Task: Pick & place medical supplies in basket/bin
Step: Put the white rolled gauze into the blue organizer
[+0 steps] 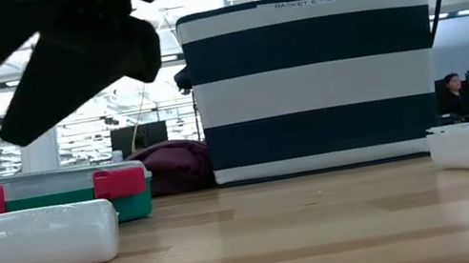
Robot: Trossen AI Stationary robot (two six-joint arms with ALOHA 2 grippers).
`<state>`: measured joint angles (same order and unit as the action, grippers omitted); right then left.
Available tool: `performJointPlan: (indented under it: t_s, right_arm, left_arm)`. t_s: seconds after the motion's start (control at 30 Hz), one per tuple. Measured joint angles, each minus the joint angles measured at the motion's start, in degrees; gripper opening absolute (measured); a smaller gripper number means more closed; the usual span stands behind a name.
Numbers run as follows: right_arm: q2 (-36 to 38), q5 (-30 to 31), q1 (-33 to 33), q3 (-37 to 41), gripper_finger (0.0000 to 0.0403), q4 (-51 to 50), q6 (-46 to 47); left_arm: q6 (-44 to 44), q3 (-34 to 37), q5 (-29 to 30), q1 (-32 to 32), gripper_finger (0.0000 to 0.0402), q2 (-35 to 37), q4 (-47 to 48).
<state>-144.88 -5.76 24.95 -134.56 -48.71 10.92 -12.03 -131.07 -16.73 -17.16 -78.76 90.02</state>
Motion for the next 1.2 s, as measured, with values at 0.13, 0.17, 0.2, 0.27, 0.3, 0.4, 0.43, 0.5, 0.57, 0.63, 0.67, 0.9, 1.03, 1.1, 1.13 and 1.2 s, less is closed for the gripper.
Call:
performJointPlan:
  t_s: [0.13, 0.17, 0.2, 0.27, 0.3, 0.4, 0.43, 0.5, 0.57, 0.63, 0.67, 0.9, 1.03, 1.1, 1.13, 1.2]
  right_arm:
    - [0.0, 3.8, -0.3, 0.0, 0.0221, -2.3, -1.7]
    - [0.0, 4.8, -0.4, 0.0, 0.0221, -2.7, -2.2]
    - [0.0, 5.3, -0.6, 0.0, 0.0221, -2.9, -2.4]
    - [0.0, 5.3, -1.1, 0.0, 0.0221, -3.3, -2.3]
    - [0.0, 5.2, -1.2, 0.0, 0.0221, -3.4, -2.3]
    - [-1.5, 5.4, -1.2, -0.1, 0.0221, -2.2, -2.3]
    - [-1.8, 5.2, -1.1, 0.1, 0.0221, -3.1, -2.4]
    - [-2.9, 4.1, -1.1, 0.0, 0.0221, -2.1, -2.3]
    - [-3.4, 3.6, -1.0, 0.0, 0.0221, -2.8, -2.3]
    - [-3.8, 3.1, -1.0, 0.1, 0.0221, -3.2, -2.3]
    - [-4.3, 2.9, -1.0, -0.1, 0.0220, -2.9, -2.3]
    - [-5.2, 2.7, -1.9, -0.1, 0.0183, -4.6, -1.9]
    - [-5.2, 0.8, -2.9, -0.1, 0.0113, -4.9, -1.9]
    - [-5.1, -0.8, -3.4, -0.1, 0.0072, -5.1, -1.9]
    - [-4.9, -1.7, -3.7, -0.1, 0.0054, -5.5, -1.9]
    - [-4.3, -3.1, -4.2, 0.0, 0.0027, -7.2, -1.8]
  left_arm:
    - [0.0, 0.0, 0.0, 0.0, 0.0118, 0.0, 0.0]
    - [0.0, 0.0, 0.0, 0.0, 0.0118, 0.0, 0.0]
    - [0.0, 0.0, 0.0, 0.0, 0.0118, 0.0, 0.0]
    - [0.0, 0.0, 0.0, 0.0, 0.0118, 0.0, 0.0]
    - [0.1, 0.0, 0.0, 0.0, 0.0118, 0.0, 0.0]
    - [0.7, 0.0, 0.0, 0.0, 0.0118, 0.0, 0.0]
    - [0.7, 0.0, 0.0, 0.0, 0.0118, 0.0, 0.0]
    - [0.7, 0.0, 0.0, 0.0, 0.0118, 0.0, 0.0]
    - [0.8, 0.0, 0.0, 0.0, 0.0118, 0.0, 0.0]
    - [1.2, 0.0, 0.0, 0.0, 0.0118, 0.0, 0.0]
    - [1.5, 0.0, 0.0, 0.0, 0.0118, 0.0, 0.0]
    - [1.7, 0.0, 0.0, 0.0, 0.0118, 0.0, 0.0]
    - [1.7, 0.0, 0.1, 0.0, 0.0118, 0.0, 0.0]
    - [1.7, 0.0, 0.1, 0.0, 0.0118, 0.0, 0.0]
    - [1.7, 0.0, 0.1, 0.0, 0.0118, 0.0, 0.0]
    - [1.7, 0.0, 0.1, 0.0, 0.0118, 0.0, 0.0]
